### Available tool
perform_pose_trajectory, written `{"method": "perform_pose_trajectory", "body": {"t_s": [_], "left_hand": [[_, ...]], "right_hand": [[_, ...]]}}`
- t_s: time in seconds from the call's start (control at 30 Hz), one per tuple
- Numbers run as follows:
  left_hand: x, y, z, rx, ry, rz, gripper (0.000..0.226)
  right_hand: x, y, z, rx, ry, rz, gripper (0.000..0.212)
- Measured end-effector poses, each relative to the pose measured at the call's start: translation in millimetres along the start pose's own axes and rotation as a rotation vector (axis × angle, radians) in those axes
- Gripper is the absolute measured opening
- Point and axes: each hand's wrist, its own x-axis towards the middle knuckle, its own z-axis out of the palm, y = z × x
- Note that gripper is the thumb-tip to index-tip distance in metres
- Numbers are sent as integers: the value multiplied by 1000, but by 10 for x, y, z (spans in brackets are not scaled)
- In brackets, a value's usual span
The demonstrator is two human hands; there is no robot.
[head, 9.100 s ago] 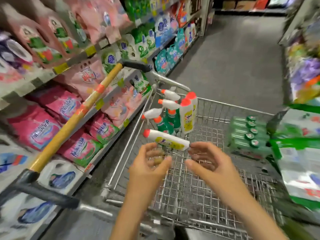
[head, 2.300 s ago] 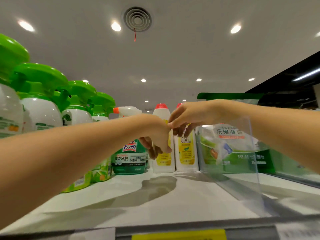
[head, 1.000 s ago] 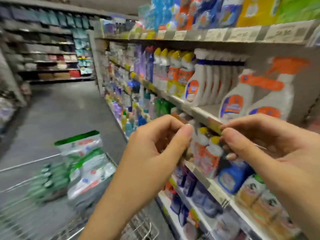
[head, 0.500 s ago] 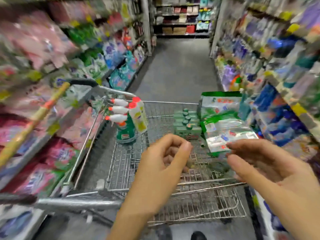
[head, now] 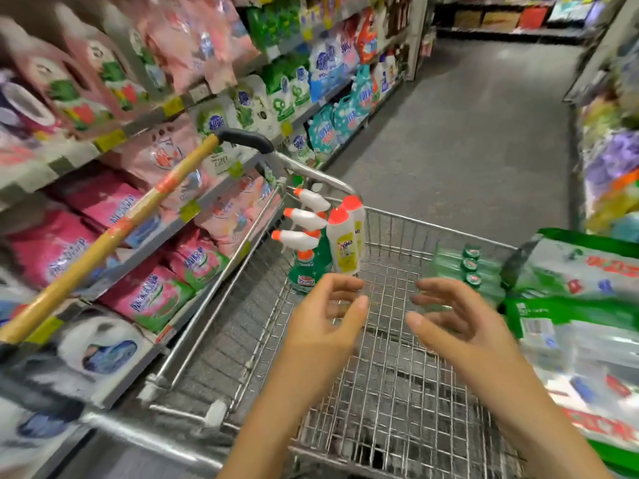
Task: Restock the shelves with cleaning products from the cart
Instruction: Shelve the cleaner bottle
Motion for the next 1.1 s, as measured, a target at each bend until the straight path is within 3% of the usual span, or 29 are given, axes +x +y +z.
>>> {"method": "perform_pose_trajectory", "body": {"t_s": [0.37,0.77,0.93,1.1], "left_hand": [[725,-588,97,-18,158,-56,38],[1575,-1021,127,143,94,-186,52],[1678,-1130,70,118,59,-260,57],[1748,-1133,58,129,8,-311,65]], "right_hand": [[1281,647,225,-99,-132,58,48],[2412,1120,745,-252,-218,89,71],[2558,1248,813,-205,-155,66,58],[2629,1330,856,-358,-131,-12,49]]}}
